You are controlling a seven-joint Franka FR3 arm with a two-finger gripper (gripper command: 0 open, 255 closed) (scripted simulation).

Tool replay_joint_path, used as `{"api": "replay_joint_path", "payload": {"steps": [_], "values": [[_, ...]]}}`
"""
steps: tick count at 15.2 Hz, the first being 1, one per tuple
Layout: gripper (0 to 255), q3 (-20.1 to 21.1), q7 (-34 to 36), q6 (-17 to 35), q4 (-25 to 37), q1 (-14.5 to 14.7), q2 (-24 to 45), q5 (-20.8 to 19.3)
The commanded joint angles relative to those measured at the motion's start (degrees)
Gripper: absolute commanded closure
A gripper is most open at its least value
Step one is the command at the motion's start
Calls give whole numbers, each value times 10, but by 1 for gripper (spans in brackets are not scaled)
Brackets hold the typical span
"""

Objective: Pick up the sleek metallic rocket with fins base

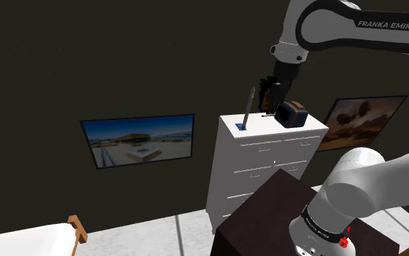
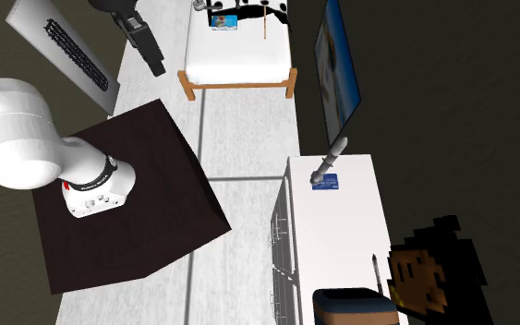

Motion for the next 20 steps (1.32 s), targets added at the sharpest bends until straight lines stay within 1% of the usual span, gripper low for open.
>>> {"api": "replay_joint_path", "payload": {"steps": [1,6,10,16,20], "values": [[0,0,0,0,0,0,0,0],[0,-23,28,133,-42,-26,40,-11],[0,-44,49,240,-61,-46,87,-18],[0,-76,77,396,-66,-70,178,-19],[0,-99,90,495,-54,-81,248,-8]]}}
